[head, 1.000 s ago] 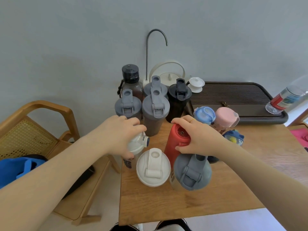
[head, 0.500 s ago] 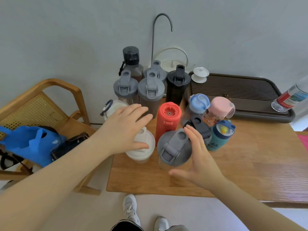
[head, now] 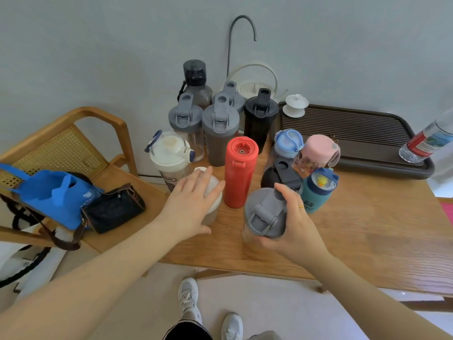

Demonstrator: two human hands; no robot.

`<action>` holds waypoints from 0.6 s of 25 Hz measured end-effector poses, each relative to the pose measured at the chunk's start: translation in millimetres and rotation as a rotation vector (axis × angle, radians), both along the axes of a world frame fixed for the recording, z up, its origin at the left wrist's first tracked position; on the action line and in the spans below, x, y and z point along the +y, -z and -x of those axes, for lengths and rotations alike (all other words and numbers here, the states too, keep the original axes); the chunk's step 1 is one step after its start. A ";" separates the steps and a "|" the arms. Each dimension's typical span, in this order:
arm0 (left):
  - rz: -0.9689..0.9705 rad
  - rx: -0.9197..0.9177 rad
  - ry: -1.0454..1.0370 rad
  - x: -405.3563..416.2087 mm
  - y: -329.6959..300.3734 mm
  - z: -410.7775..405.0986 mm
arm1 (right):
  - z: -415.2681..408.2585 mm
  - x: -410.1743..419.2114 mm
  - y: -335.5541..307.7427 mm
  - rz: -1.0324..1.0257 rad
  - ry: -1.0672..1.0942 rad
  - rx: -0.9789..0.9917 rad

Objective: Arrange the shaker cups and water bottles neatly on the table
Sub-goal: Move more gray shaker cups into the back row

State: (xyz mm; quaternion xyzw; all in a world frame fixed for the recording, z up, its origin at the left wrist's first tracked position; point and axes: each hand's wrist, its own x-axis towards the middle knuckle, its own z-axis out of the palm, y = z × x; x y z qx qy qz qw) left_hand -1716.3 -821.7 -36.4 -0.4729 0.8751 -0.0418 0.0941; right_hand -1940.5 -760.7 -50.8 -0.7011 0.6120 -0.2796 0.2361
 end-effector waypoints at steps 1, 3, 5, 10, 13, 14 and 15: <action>0.005 -0.006 -0.015 -0.9 0.2 3.1 | 8.1 5.1 -1.2 -0.004 0.013 0.016; 0.008 0.004 -0.050 -4.5 -0.4 7.4 | 21.8 12.7 -5.4 -0.035 0.042 0.048; -0.007 -0.007 -0.076 -9.4 -4.1 10.2 | 30.4 15.5 -9.3 -0.079 0.055 0.071; -0.039 -0.003 -0.022 -4.8 -8.6 9.6 | 25.6 17.8 -21.3 0.080 0.040 0.237; -0.066 -0.027 0.107 9.5 -6.1 -0.3 | 2.1 9.4 -41.6 0.253 -0.040 0.206; -0.059 -0.042 0.137 13.9 -6.9 -4.2 | -8.9 3.6 -47.4 0.279 -0.066 0.196; -0.040 -0.058 0.159 17.1 -7.5 -9.2 | -21.5 -3.2 -52.1 0.288 -0.089 0.181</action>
